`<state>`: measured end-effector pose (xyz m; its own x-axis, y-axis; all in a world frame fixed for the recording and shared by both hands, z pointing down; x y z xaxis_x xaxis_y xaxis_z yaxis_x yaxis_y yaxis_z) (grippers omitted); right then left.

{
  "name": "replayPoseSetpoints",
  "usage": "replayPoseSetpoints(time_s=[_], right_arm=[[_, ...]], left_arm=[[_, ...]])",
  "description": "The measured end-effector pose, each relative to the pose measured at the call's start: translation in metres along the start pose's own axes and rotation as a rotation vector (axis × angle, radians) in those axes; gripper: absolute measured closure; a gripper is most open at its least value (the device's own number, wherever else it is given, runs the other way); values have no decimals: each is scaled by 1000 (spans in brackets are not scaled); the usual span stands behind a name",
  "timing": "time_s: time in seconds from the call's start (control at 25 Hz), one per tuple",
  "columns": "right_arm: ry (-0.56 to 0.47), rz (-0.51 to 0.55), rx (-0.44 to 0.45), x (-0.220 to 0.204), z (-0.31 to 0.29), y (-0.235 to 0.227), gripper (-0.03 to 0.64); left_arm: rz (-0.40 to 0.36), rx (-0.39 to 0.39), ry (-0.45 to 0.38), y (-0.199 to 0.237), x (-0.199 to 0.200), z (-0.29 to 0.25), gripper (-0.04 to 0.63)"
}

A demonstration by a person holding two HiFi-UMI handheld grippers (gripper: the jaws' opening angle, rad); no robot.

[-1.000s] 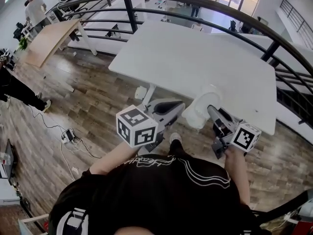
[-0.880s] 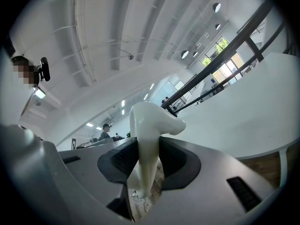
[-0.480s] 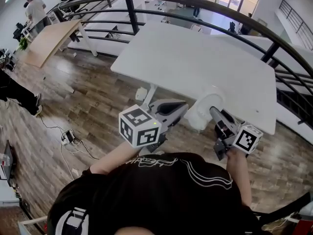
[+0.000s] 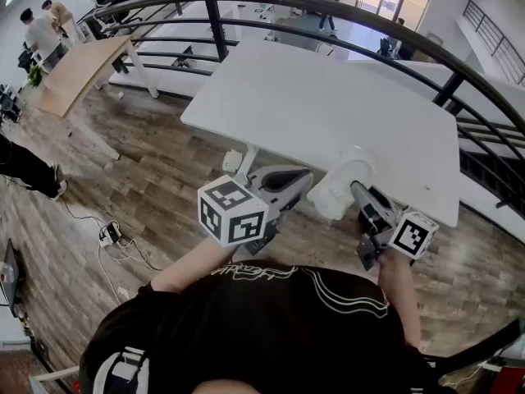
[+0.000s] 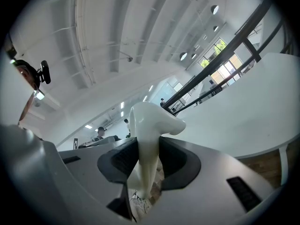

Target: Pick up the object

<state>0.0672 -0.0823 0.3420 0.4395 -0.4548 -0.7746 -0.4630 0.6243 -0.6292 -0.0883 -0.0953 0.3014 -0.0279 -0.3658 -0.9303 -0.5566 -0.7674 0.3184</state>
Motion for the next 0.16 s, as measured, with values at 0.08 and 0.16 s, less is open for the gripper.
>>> replayPoseSetpoints(time_s=[0.08, 0.16], right_arm=[[-3, 5, 7, 1, 0, -1, 491], [-10, 8, 12, 2, 0, -3, 491]], left_arm=[[-3, 0, -2, 0, 0, -2, 588], [-9, 0, -4, 0, 0, -3, 588]])
Point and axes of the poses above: the fingertips, and each gripper's own axes: z backward along the fingers, y to its left, x out of its top, the point moved 3 cm from there along z, backward along the fingers, and after that the axes turned 12 degrees about x, right-handed, at the moved point
